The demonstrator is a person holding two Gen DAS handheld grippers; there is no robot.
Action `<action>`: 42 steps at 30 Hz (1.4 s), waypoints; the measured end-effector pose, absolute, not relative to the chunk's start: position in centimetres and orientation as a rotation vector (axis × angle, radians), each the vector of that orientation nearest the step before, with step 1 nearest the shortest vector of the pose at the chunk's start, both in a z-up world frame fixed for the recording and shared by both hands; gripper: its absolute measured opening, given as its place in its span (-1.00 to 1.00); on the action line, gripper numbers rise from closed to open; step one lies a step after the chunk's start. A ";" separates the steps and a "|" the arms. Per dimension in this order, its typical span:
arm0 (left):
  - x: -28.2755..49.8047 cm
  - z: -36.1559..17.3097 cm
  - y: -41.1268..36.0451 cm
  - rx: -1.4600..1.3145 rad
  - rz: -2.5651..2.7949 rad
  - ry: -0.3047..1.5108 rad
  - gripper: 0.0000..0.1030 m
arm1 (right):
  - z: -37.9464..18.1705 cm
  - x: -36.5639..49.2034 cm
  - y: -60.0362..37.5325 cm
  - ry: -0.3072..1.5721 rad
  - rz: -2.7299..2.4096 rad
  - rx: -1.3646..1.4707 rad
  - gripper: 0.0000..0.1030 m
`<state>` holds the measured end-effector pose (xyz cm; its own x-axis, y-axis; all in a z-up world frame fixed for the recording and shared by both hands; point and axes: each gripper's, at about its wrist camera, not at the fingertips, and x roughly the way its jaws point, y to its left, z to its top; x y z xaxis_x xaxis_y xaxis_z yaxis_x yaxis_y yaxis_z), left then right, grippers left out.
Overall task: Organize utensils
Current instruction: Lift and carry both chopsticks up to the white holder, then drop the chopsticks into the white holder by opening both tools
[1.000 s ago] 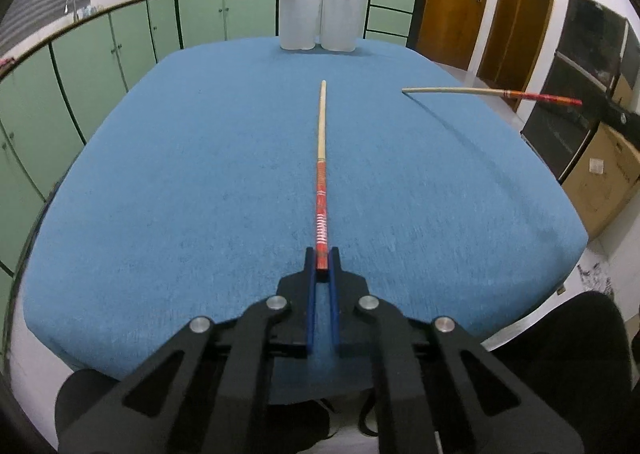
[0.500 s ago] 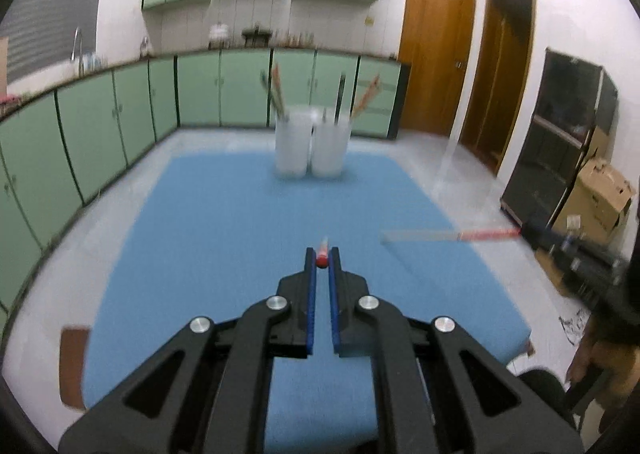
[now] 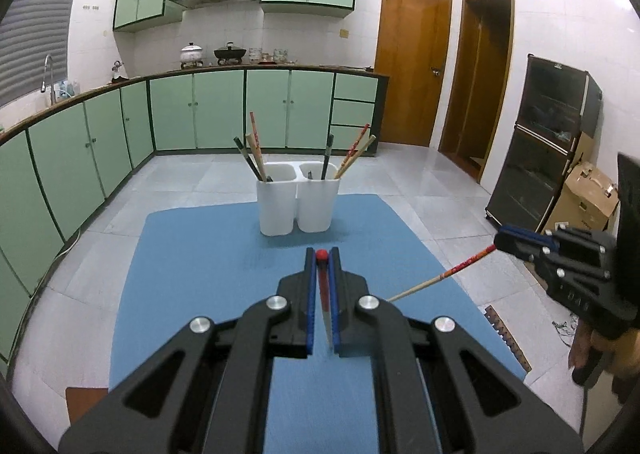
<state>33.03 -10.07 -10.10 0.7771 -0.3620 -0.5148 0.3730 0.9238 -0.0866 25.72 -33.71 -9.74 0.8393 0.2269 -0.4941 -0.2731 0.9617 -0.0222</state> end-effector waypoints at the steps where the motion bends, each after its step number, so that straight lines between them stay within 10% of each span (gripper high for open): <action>1: 33.7 -10.0 -10.0 0.015 -0.407 0.560 -0.90 | -9.4 26.6 -33.6 0.517 0.272 -0.106 -0.88; 18: 41.5 -9.1 -9.4 -0.018 -0.470 0.620 -0.90 | -5.9 37.7 -35.4 0.653 0.367 -0.040 -0.88; 42: 52.4 5.5 -12.8 0.025 -0.346 0.376 -0.90 | 11.4 48.0 -32.2 0.454 0.304 -0.136 -0.88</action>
<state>52.43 -12.82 5.45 0.8723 -0.3267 -0.3638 0.3358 0.9411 -0.0401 48.01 -32.24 11.38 0.8545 0.2584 -0.4507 -0.3187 0.9458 -0.0620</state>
